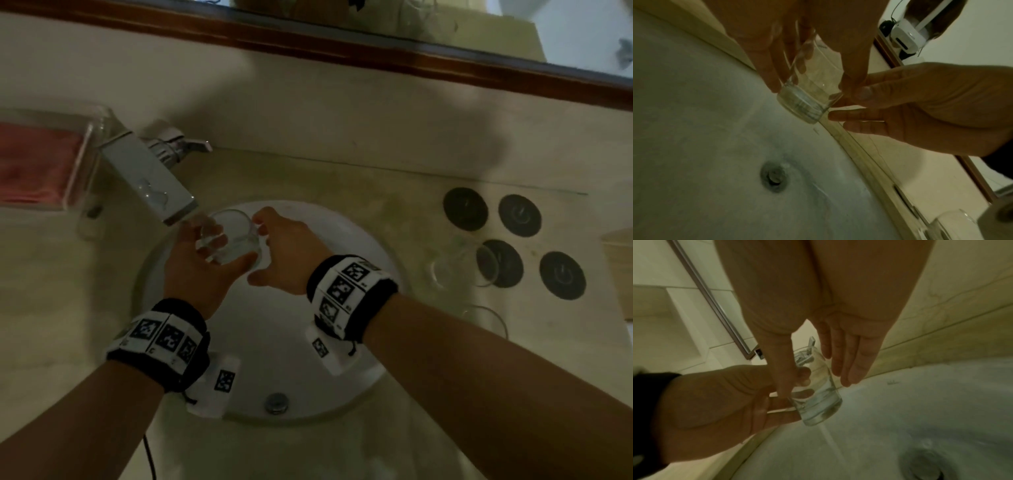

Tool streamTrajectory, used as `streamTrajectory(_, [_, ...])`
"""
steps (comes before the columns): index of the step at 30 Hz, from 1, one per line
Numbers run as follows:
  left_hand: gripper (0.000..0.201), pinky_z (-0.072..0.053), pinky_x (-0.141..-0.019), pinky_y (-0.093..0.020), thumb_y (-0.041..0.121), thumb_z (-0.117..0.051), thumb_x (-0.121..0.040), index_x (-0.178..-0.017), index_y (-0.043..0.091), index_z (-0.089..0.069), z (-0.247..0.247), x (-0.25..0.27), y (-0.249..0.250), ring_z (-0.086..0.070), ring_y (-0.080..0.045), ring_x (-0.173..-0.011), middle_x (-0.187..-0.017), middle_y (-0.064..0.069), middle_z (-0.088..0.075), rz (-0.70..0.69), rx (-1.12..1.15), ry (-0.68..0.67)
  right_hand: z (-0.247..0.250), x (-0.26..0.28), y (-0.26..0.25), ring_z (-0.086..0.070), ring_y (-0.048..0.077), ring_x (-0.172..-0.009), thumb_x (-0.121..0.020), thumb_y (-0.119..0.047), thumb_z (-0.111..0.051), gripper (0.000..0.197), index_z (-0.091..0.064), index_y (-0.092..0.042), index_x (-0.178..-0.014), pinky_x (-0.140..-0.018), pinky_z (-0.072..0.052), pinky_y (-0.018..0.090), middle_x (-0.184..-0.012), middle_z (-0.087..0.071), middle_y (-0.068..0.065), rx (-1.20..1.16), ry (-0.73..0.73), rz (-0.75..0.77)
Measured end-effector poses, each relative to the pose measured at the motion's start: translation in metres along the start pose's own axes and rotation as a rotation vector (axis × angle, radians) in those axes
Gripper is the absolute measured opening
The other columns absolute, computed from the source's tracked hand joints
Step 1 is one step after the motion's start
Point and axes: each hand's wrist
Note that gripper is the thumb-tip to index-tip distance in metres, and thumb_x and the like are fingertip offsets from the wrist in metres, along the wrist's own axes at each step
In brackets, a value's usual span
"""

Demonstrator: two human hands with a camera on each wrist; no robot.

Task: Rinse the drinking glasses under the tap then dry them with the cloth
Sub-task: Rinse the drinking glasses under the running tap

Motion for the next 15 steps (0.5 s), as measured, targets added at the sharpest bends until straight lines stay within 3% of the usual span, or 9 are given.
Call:
streamTrajectory(3, [0.071,-0.053,-0.093,-0.039,0.015,-0.088,-0.072,-0.128,0.027,-0.045,0.013,0.002,-0.006,-0.062,-0.004,-0.106,-0.111,0.021,-0.059,0.003,-0.012,0.036,-0.013,-0.009,-0.008,-0.057,0.030,-0.115,-0.073,-0.026,-0.085,0.086,-0.034,-0.012,-0.142,-0.094,-0.052,0.046,-0.129,-0.057,0.013,-0.053,-0.006,0.010])
streamTrajectory(8, [0.072,-0.056,-0.089,-0.038,0.019,-0.089,-0.070,-0.129,0.026,-0.048,0.024,-0.002,-0.014,-0.065,0.000,-0.098,-0.107,0.017,-0.063,0.043,0.030,0.044,-0.027,-0.020,-0.014,-0.060,0.028,-0.110,-0.075,-0.021,-0.083,0.081,-0.038,-0.010,-0.141,-0.091,-0.052,0.041,-0.128,-0.058,0.013,-0.118,0.037,0.028])
streamTrajectory(11, [0.070,-0.055,-0.083,-0.028,0.019,-0.087,-0.073,-0.130,0.028,-0.047,0.025,-0.003,-0.013,-0.062,0.015,-0.088,-0.104,0.023,-0.059,0.046,0.030,0.033,-0.032,-0.027,-0.013,-0.061,0.028,-0.109,-0.073,-0.020,-0.084,0.081,-0.040,-0.010,-0.139,-0.090,-0.052,0.039,-0.127,-0.059,0.013,-0.138,0.069,0.034])
streamTrajectory(15, [0.070,-0.052,-0.083,-0.023,0.023,-0.087,-0.074,-0.130,0.034,-0.047,0.025,-0.006,-0.009,-0.060,0.009,-0.099,-0.112,0.025,-0.059,0.043,0.016,-0.001,-0.036,-0.034,-0.007,-0.062,0.029,-0.107,-0.070,-0.021,-0.086,0.079,-0.043,-0.011,-0.136,-0.090,-0.054,0.042,-0.127,-0.060,0.011,-0.165,0.116,0.037])
Point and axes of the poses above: each hand's wrist, its own x-axis away from the middle knuckle, its own z-axis out of the back of the hand, y = z × x
